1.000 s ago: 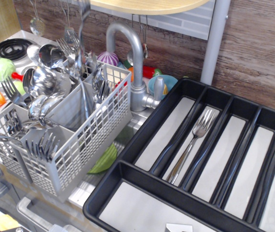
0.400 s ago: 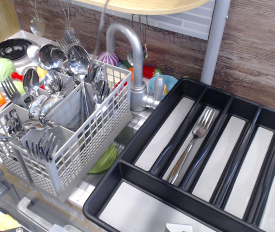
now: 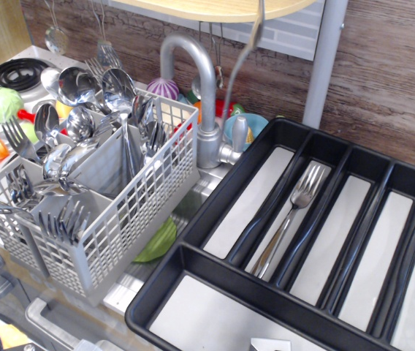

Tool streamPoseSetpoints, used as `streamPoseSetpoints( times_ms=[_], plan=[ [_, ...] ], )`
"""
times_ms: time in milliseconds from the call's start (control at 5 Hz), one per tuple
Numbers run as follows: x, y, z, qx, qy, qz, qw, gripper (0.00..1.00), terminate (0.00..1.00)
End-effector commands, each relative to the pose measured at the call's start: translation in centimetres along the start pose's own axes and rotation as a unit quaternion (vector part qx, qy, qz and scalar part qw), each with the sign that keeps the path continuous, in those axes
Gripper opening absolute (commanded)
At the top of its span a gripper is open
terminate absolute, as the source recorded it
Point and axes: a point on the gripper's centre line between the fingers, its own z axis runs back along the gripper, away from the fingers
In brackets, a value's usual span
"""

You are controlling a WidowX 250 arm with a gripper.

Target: Put fork from basket to tray

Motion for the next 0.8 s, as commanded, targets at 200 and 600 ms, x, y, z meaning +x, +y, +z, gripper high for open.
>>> streamPoseSetpoints(
  times_ms=[200, 600],
  plan=[
    [1.0, 1.1, -4.3, -0.117, -0.005, 0.022, 0.9929, 0.00, 0.00],
    [1.8, 2.0, -7.6, -0.133, -0.015, 0.030, 0.9906, 0.00, 0.00]
  ],
)
